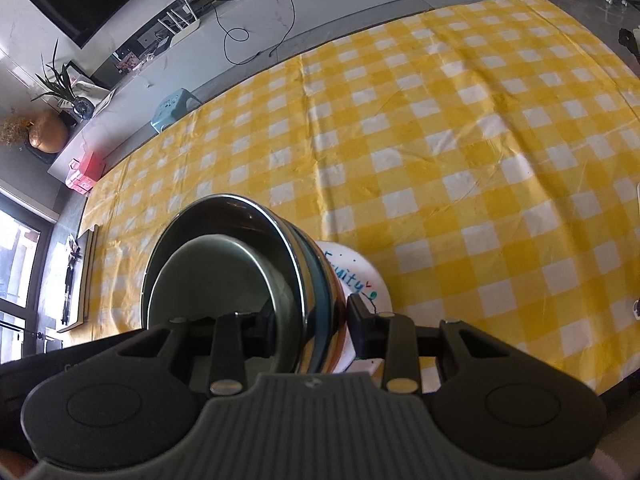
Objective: Organize plates and bowls
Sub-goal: 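Lift the bowl stack and lower it onto the vine-patterned white plate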
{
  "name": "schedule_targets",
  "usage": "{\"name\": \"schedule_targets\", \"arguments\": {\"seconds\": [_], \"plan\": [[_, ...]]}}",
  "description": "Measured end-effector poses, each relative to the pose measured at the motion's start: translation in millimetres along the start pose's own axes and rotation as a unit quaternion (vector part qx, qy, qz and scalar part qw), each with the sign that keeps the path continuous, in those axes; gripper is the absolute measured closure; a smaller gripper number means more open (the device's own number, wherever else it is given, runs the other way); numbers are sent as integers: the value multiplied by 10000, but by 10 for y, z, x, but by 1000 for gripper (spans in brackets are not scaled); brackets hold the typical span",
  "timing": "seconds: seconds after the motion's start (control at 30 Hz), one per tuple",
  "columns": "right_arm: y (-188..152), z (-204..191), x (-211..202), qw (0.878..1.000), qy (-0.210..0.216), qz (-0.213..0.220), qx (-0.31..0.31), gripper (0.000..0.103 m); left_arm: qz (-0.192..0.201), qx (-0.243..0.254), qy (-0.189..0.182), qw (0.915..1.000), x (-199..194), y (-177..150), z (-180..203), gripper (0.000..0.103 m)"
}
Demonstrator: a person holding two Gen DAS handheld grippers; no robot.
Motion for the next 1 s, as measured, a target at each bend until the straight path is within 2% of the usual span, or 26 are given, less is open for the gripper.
{"name": "schedule_targets", "arguments": {"seconds": [0.37,1.0], "plan": [[25,136,153,9998,-88,-101,119,69,-204,-49,25,9998,203,-7,7,69],[124,46,322,10000,13,35,-90,70,-49,-89,136,9999,210,148,-63,69]]}}
Point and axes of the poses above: each gripper's, at about its wrist camera, not at the fingertips, and x roughly the way its jaws point, z to its right, y to its top, the point moved 6 cm from there along x, roughly the way its jaws point, and after that the axes turned 12 degrees about y, right-handed, at the moved point
